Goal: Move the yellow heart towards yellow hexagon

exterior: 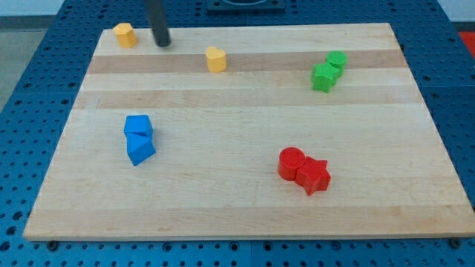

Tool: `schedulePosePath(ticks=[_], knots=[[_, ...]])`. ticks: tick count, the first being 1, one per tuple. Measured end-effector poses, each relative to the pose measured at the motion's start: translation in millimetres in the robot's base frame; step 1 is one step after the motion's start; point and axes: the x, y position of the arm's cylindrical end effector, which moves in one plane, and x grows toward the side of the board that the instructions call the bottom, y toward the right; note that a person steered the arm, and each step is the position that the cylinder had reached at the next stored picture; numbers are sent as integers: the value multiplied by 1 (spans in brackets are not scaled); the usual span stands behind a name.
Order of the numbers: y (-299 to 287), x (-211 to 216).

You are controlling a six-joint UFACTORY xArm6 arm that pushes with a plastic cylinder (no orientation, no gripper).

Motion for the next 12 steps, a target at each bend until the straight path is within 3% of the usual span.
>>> schedulePosePath(ticks=[1,2,3,4,6,8,11,12], knots=[[100,4],[166,50],[166,104],[146,108],[96,103],[84,95],[88,49],[61,45]])
